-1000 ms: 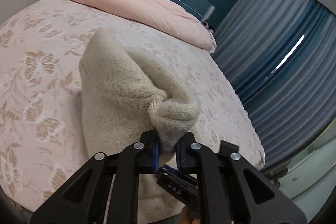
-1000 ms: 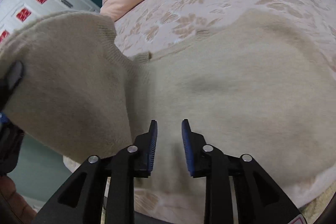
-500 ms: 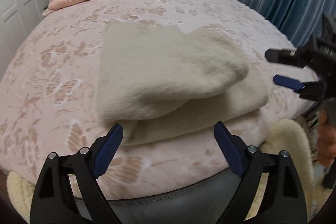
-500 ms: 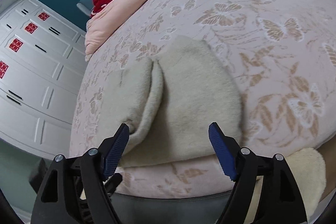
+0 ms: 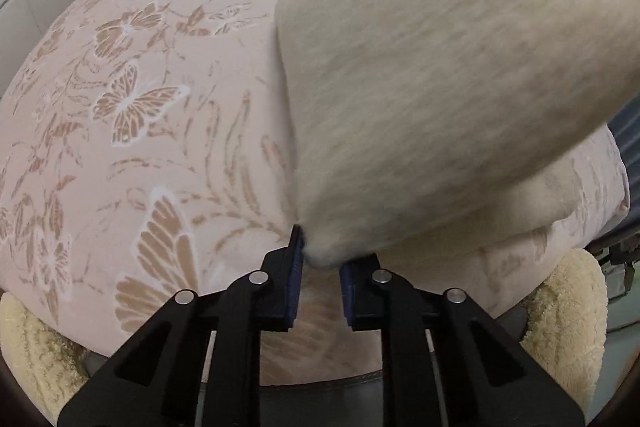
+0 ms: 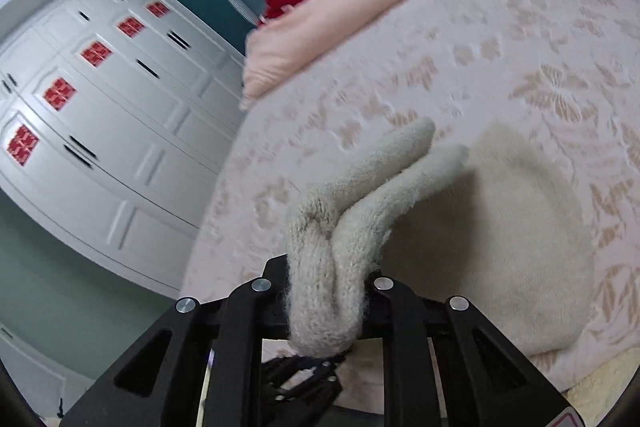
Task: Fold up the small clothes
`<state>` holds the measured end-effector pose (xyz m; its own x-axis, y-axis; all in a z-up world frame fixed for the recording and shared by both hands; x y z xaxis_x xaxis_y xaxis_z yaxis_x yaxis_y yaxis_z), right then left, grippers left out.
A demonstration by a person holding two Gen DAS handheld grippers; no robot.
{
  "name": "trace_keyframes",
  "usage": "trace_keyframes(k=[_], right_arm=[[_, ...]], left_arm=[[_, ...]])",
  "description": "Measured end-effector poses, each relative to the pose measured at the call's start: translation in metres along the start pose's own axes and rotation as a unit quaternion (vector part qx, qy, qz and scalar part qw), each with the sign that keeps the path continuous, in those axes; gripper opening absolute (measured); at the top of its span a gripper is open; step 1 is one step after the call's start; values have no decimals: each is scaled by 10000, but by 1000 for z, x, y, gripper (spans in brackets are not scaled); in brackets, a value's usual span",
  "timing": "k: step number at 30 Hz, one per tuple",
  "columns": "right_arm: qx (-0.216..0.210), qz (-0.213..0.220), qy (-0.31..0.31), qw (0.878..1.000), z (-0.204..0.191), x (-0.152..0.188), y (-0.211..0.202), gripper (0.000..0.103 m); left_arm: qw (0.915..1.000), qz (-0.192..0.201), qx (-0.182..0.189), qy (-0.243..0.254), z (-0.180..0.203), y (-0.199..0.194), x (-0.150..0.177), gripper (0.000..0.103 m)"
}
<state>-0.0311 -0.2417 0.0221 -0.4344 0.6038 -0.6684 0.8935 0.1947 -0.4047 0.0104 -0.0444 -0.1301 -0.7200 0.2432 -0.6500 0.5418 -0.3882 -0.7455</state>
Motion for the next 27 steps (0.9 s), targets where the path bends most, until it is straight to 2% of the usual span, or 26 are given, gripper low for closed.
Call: trace_keyframes(k=[2, 3, 4, 6, 7, 8, 9, 11, 14, 17, 18, 19, 21, 24, 26, 27], right_arm=[[304, 264, -393, 9984, 11, -8, -24, 15], [714, 209, -537, 9958, 33, -2, -26, 15], [1237, -35, -522, 9909, 68, 8, -20, 15], [1977, -668, 133, 9779, 150, 42, -5, 14], [2094, -804, 486, 9733, 175, 58, -6, 14], [1981, -698, 753, 9748, 181, 64, -13, 14], [1924, -580, 743, 9768, 176, 64, -19, 14], [1957, -502, 439, 9784, 163, 63, -18, 15], [2071, -786, 158, 9750, 170, 71, -5, 19], [1994, -585, 577, 9765, 173, 54, -27, 32], [2152, -438, 615, 9736, 170, 47, -38, 36], [2319, -279, 526, 9709, 165, 36, -46, 37], [2422, -37, 175, 9701, 151, 15, -51, 37], [2114, -162, -212, 9770, 136, -9, -24, 60], [2064, -370, -452, 9767, 137, -14, 9, 65], [2033, -583, -444, 9764, 143, -10, 30, 65]], left_arm=[[9998, 58, 142, 94, 11, -3, -3, 13], [9998, 17, 155, 121, 15, -1, -3, 10], [9998, -72, 140, 89, 16, 4, -2, 9], [9994, -274, 196, -54, 16, 16, 3, 10], [9993, -302, 212, -44, 19, 18, 4, 10], [9994, -283, 160, 83, 23, 17, 5, 10], [9994, -243, 90, 245, 28, 16, 6, 9], [9992, -229, 19, 341, 31, 16, 7, 9], [9994, -293, 40, 168, 28, 18, 6, 11], [9994, -258, 227, 71, 24, 6, 3, 15], [9994, -246, 253, 50, 22, 2, 3, 23], [9994, -224, 249, 30, 19, -1, 4, 36], [9996, -175, 226, -13, 16, -7, 8, 44], [9994, -207, 292, 0, 18, -14, 13, 44], [9993, -164, 323, 0, 20, -22, 12, 45], [9993, -126, 340, 4, 21, -26, 9, 49]])
Point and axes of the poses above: each gripper's, at about its wrist camera, not at the fingertips, and y roughly the way its jaws point, z to its right, x to its underside, the point moved 2 cm from there along y, roughly the way its jaws point, and after that the axes turned 15 degrees about z, right-handed, at the moved point
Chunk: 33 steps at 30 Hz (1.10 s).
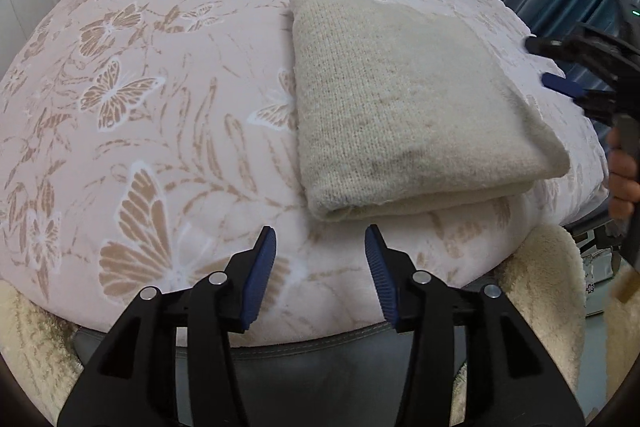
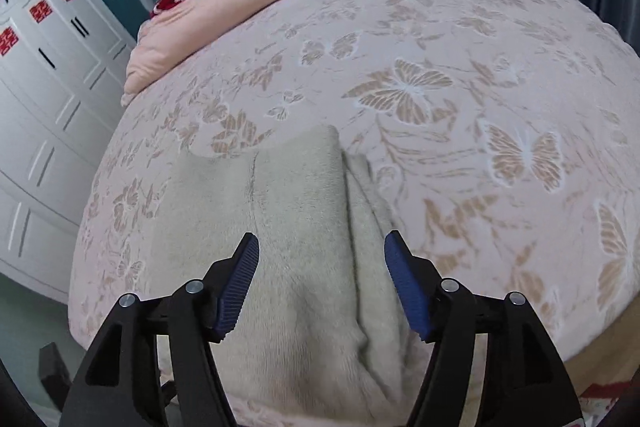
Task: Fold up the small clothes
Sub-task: 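Release the folded sweater and open both grippers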
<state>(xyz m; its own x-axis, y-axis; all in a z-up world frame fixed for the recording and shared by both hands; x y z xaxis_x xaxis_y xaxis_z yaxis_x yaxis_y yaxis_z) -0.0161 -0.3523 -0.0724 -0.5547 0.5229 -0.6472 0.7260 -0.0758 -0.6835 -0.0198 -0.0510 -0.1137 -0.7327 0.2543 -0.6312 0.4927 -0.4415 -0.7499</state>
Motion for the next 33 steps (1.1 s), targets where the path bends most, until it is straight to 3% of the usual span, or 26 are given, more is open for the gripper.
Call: trace_keyframes(k=[2, 3, 4, 5, 8, 10, 12, 14, 17, 20, 22, 25, 27, 30, 33], right_arm=[[172, -475, 103, 9987, 0, 9, 44, 62], [230, -633, 126, 9977, 0, 15, 59, 53], [215, -598, 122, 9979, -4, 16, 63, 24], [144, -458, 91, 9988, -11, 11, 57, 10], [-313, 422, 72, 9986, -30, -19, 3, 9], [-266, 762, 43, 9967, -26, -25, -21, 9], [281, 446, -216, 9984, -8, -9, -1, 9], [658, -627, -543, 9944, 15, 27, 51, 12], [598, -141, -391, 9973, 17, 13, 26, 20], [623, 634, -136, 9960, 2, -14, -27, 24], [243, 768, -303, 9963, -26, -23, -45, 22], [-480, 361, -841, 9946, -87, -16, -36, 17], [-773, -43, -1127, 9906, -120, 4, -5, 17], [-593, -1200, -1333, 9820, -136, 61, 76, 16], [-573, -1084, -1707, 9777, -157, 68, 82, 15]], left_arm=[[9998, 147, -91, 54, 3, -9, -5, 58], [9996, 222, -151, 96, 4, -14, -7, 62], [9994, 254, -186, 130, 5, -17, -9, 67], [9993, 267, -216, 159, 5, -20, -11, 69], [9988, 359, -264, 205, 3, -27, -12, 72], [9988, 322, -273, 240, 3, -25, -10, 72], [9992, 224, -264, 196, 3, -20, -8, 72], [9996, 168, -196, 141, 5, -16, -6, 72], [9995, 145, -170, 236, 10, -19, -4, 73], [9986, 334, -298, 273, 6, -26, -6, 84], [9987, 325, -331, 195, 1, -25, -7, 84], [9988, 235, -419, 41, -6, -21, -8, 84], [9988, 229, -443, -22, -9, -22, -8, 84], [9983, 266, -515, -12, -13, -27, -8, 84], [9975, 316, -627, -1, -21, -33, -8, 86]])
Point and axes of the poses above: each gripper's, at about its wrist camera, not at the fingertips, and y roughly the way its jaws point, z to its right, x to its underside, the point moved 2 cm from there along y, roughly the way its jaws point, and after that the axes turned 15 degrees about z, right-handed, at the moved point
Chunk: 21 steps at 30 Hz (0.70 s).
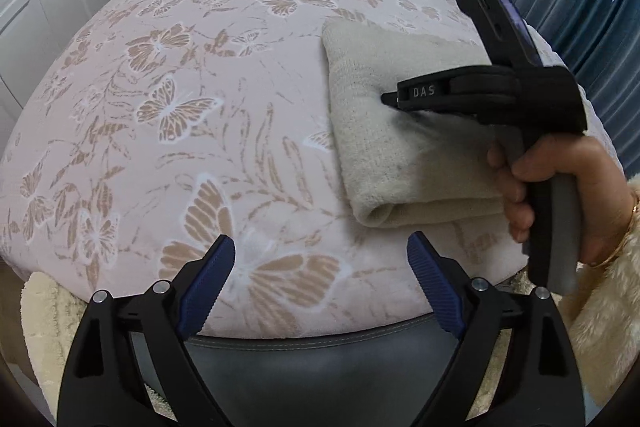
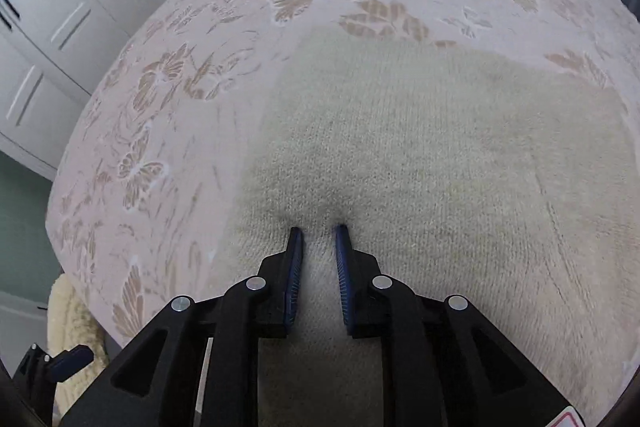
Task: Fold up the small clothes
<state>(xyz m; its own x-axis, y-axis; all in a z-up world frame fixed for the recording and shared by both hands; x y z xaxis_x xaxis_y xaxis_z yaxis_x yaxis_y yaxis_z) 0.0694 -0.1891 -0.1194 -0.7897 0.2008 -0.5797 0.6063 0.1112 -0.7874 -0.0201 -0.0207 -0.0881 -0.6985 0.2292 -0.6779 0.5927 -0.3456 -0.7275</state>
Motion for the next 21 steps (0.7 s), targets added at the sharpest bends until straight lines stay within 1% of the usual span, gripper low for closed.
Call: trace_keyframes(k=[1, 3, 4, 5, 6, 7, 8, 9, 10, 11, 12, 13, 14, 16, 17, 18, 19, 20, 21], right_arm=[[0, 58, 89, 9999, -3, -7, -12, 14], [-224, 474, 290, 9982, -3, -14, -50, 12], [-135, 626, 324, 9974, 4, -11, -66, 12], [66, 727, 356, 9967, 15, -2, -78, 12], [295, 735, 435, 9959, 29, 9, -83, 12], [576, 613, 570, 9948, 47, 25, -81, 12], [780, 367, 725, 9936, 67, 43, -72, 7], [617, 317, 950, 9931, 81, 58, -64, 6], [455, 436, 1210, 9906, 91, 64, -65, 6], [335, 520, 1495, 9868, 95, 62, -75, 5], [313, 609, 1681, 9834, 97, 57, -88, 5], [352, 853, 1724, 9807, 97, 52, -106, 6], [434, 1070, 1647, 9795, 96, 48, -123, 6], [725, 1199, 1408, 9801, 102, 48, -142, 6], [915, 1112, 1309, 9809, 109, 53, -143, 6], [1104, 885, 1263, 9819, 119, 63, -136, 3], [1222, 571, 1264, 9828, 128, 74, -122, 3], [1188, 244, 1239, 9848, 135, 89, -102, 1], [1181, 225, 1184, 9857, 139, 99, -90, 0]], left_arm=[[10000, 19, -20, -22, -4, -1, 0, 86], [9999, 25, -92, -129, -13, -2, 2, 87], [9998, 3, -96, -199, -16, 0, 3, 87], [9996, -28, -86, -262, -19, 1, 4, 87], [9994, -60, -83, -316, -21, 3, 5, 87], [9993, -79, -67, -356, -22, 3, 6, 87], [9992, -90, -32, -381, -21, 4, 7, 87], [9992, -103, 8, -378, -19, 5, 8, 88], [9993, -126, 26, -339, -15, 6, 9, 88], [9995, -157, 35, -283, -12, 7, 9, 88], [9996, -183, 65, -214, -7, 8, 9, 88], [9997, -176, 97, -147, -3, 6, 8, 88], [9998, -139, 120, -91, 0, 4, 7, 88], [9998, -55, 188, -7, 7, 0, 5, 89], [9998, -38, 202, 34, 9, 0, 5, 89], [9998, -48, 202, 73, 12, 1, 5, 89], [9997, -80, 199, 91, 14, 2, 6, 89], [9997, -125, 201, 93, 17, 4, 6, 89], [9996, -169, 212, 89, 19, 6, 7, 89]])
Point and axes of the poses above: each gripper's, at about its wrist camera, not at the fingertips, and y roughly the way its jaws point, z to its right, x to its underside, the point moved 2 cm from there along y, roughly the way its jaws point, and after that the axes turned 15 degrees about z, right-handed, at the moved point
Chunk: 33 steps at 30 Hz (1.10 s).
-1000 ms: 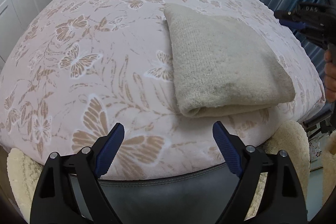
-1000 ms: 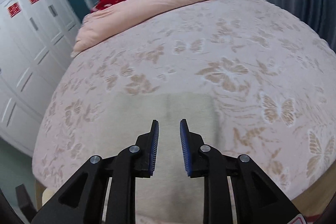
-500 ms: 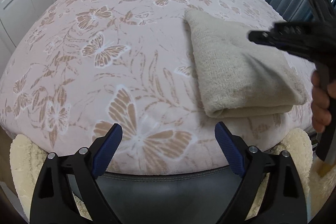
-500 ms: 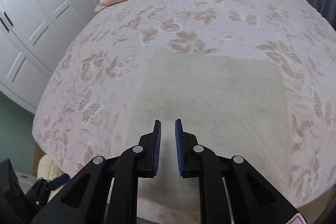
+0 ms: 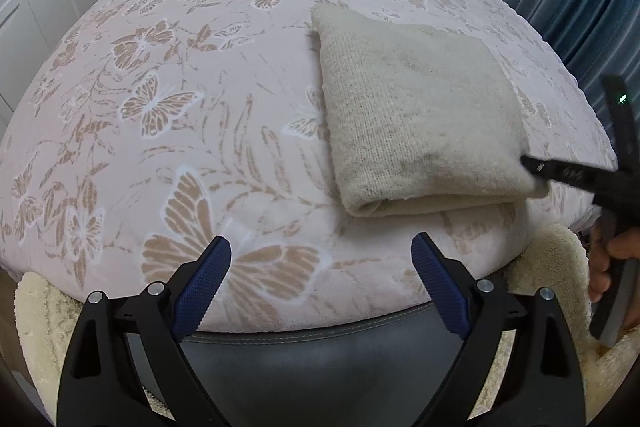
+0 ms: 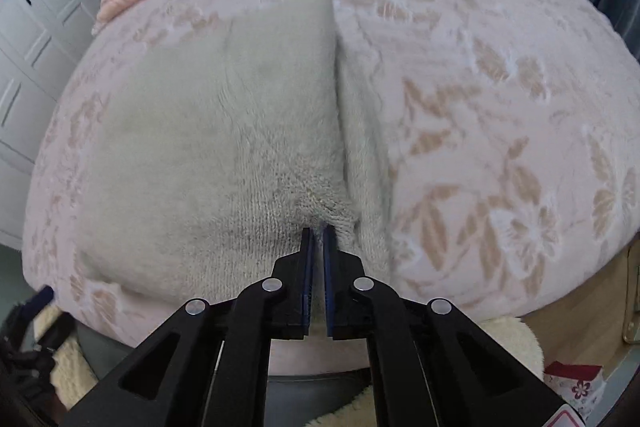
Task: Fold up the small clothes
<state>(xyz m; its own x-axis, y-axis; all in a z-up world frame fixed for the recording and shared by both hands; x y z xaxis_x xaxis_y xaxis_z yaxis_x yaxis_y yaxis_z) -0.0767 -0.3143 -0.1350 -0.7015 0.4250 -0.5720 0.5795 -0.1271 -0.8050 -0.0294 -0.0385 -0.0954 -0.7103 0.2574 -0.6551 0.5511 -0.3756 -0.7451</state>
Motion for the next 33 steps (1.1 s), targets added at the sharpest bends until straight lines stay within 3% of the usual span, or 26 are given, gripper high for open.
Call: trace_keyframes(k=[3, 7, 9, 11, 14, 15, 17, 20, 22, 26, 27, 28, 30, 33], right_arm=[[22, 261, 92, 9996, -5, -7, -17, 2], [-302, 663, 289, 9969, -8, -23, -51, 11], [-214, 659, 400, 9968, -1, -23, -51, 22], [-86, 647, 624, 9959, 10, -17, -50, 44], [-528, 414, 1060, 9921, 15, -10, -38, 53], [-610, 353, 1082, 9916, 12, -7, -32, 46], [-541, 320, 876, 9942, 6, -8, -25, 10], [-960, 770, 1093, 9864, 4, -26, -55, 9], [-1020, 1014, 990, 9846, 5, -38, -73, 9], [-1073, 863, 1037, 9850, 7, -43, -69, 9], [-1058, 866, 1034, 9852, 6, -44, -69, 9], [-1086, 911, 1041, 9844, 6, -45, -71, 9], [-1054, 1036, 963, 9843, 7, -48, -72, 8], [-649, 849, 800, 9910, 17, -38, -51, 8]], left_arm=[[9999, -82, 18, 71, 8, 0, 0, 89], [9997, 39, 8, 223, 16, -4, -4, 90], [9998, 11, 8, 220, 18, -3, -4, 90], [9997, -9, 17, 253, 21, -2, -4, 90], [9994, 3, 21, 345, 24, -3, -2, 90], [9994, -27, 14, 350, 24, -2, -2, 90], [9994, -62, 10, 340, 24, -2, -1, 90], [9994, 12, -57, 349, 22, -5, -1, 90], [9993, 48, -154, 348, 18, -2, -2, 91], [9982, -20, -313, 519, 18, 28, -2, 90], [9981, -44, -271, 543, 19, 34, -3, 83], [9980, -82, -248, 581, 20, 40, -5, 65], [9983, -246, -317, 418, 15, 48, -9, 39], [9985, -439, -326, 0, 1, 60, -9, 35]])
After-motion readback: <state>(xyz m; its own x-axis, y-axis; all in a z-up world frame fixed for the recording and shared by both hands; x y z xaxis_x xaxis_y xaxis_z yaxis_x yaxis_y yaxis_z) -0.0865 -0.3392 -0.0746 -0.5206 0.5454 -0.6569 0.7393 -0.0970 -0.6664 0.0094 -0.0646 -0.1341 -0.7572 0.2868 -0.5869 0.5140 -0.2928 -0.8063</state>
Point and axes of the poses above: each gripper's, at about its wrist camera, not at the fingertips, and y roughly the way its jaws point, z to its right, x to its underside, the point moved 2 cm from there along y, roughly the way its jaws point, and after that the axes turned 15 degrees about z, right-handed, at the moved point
